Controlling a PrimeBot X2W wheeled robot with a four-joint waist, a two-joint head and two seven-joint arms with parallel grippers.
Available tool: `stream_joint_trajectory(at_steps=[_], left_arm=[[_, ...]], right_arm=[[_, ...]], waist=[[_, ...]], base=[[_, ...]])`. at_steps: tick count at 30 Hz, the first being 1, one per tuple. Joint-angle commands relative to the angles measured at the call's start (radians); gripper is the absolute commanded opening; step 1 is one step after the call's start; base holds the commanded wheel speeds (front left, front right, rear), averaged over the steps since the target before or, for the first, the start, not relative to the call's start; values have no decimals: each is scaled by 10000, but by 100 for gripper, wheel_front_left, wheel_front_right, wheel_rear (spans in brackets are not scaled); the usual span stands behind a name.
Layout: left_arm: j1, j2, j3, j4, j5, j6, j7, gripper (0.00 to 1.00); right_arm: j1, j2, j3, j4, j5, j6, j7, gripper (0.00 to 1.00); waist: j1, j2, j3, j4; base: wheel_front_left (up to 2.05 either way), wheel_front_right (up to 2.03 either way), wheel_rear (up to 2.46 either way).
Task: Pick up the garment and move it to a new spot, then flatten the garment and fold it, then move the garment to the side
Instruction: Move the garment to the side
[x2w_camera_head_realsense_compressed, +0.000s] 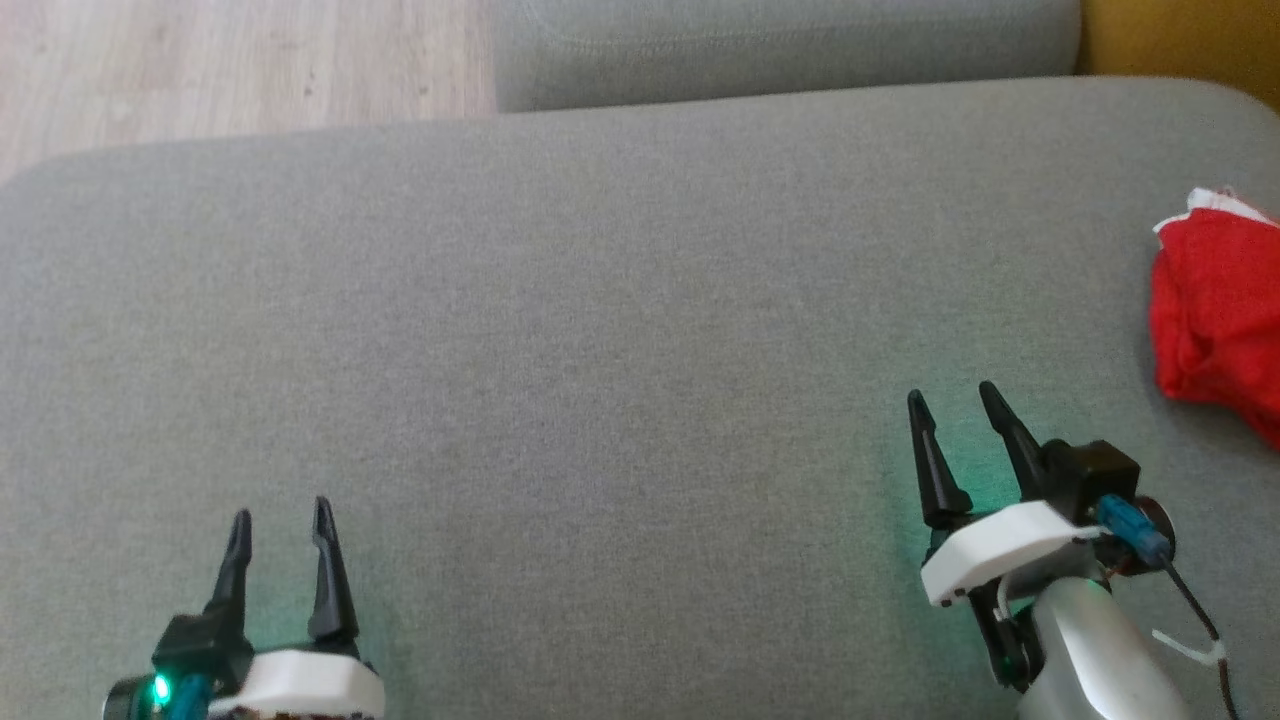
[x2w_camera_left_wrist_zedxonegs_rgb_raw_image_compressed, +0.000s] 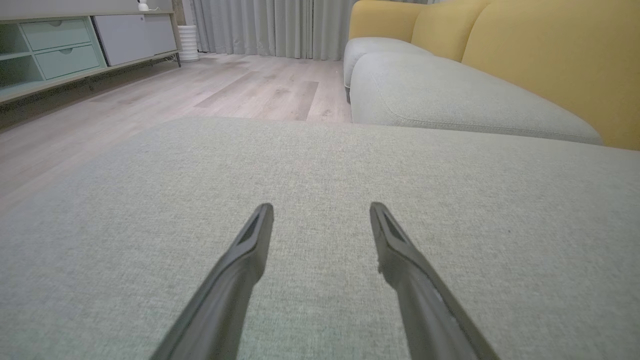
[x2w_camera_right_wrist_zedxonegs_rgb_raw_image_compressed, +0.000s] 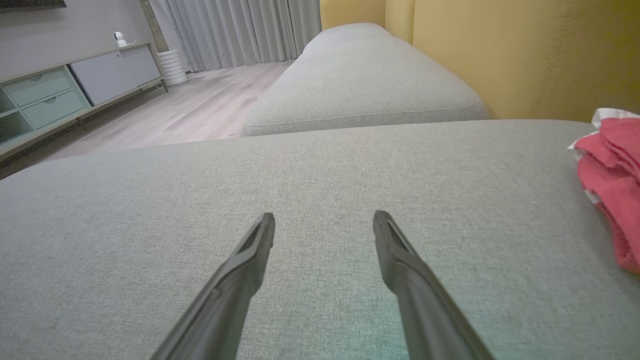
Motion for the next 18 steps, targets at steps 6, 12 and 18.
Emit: stream_joint_trajectory(at_steps=[6,12,18], left_arm=[[79,29,319,-130,-216,-148,-51,100],[161,28,248,-170,-200,-237,-51,100],[-104,27,358,-4,-25,-461,-51,100]], right_arm=[[74,-6,205,-539,233,-9,-108,100],[-65,-5,280,-421,257,-9,-108,100],[-456,-5,350,-174,266,-9,-108,100]], waist=[[2,-1,-534,-52],[2,-1,-723,-83],[2,-1,-668,-153]], base=[[0,0,0],[0,0,0],[0,0,0]])
